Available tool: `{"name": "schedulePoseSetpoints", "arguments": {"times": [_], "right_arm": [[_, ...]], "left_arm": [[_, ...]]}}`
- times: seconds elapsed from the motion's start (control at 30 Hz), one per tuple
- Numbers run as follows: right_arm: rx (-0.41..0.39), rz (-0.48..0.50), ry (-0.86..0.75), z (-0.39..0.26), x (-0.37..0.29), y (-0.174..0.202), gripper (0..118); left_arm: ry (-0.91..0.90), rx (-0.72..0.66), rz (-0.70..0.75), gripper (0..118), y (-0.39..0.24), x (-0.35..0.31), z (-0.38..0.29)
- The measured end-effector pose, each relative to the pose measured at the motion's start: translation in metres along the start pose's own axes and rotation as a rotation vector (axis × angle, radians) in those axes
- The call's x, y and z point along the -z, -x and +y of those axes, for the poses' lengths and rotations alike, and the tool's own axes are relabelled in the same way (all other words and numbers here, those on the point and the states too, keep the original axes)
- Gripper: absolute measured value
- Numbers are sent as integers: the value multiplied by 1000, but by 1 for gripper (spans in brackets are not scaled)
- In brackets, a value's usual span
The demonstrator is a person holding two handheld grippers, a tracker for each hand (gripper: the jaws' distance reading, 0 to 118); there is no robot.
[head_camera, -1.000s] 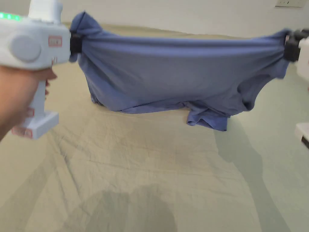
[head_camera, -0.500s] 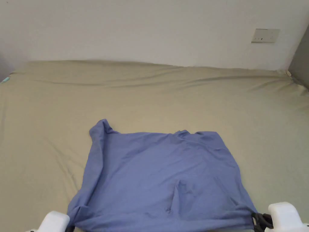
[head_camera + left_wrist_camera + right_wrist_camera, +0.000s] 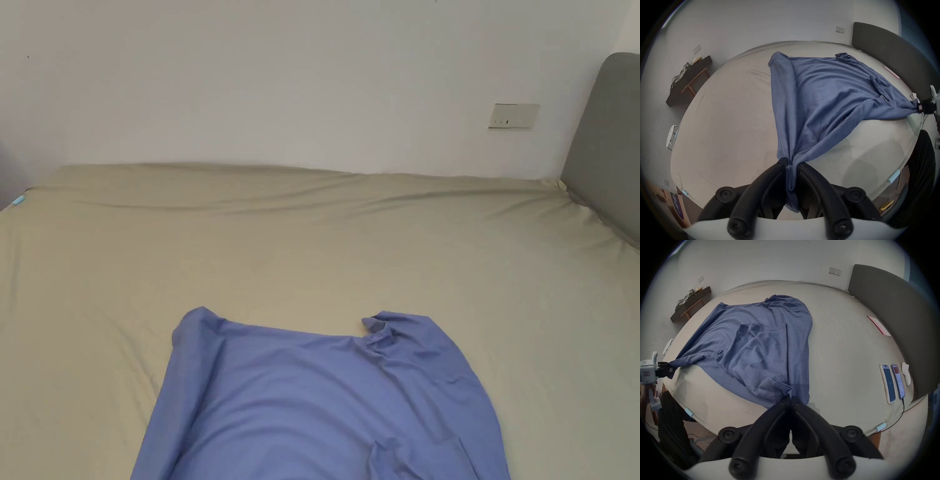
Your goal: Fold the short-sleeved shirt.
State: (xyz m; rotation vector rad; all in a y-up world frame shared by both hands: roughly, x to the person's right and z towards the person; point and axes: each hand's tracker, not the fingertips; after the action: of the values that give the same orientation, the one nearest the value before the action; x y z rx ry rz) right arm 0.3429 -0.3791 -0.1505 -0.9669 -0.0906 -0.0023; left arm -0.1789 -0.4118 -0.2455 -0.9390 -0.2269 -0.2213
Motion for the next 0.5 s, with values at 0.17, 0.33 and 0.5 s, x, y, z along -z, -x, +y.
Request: {"name": "schedulePoseSetpoints", "arguments": {"times": [0.17, 0.33, 0.5], "right_arm": [[32, -38, 34, -7, -16, -9, 0], [69, -28, 94, -18, -7, -31, 0], [24, -66, 71, -15, -1, -19, 31]], "left_arm": [[32, 40, 38, 5, 7, -13, -16], [80, -1, 31, 5, 18, -14, -23], [125, 49, 18, 9, 7, -9, -14]]}}
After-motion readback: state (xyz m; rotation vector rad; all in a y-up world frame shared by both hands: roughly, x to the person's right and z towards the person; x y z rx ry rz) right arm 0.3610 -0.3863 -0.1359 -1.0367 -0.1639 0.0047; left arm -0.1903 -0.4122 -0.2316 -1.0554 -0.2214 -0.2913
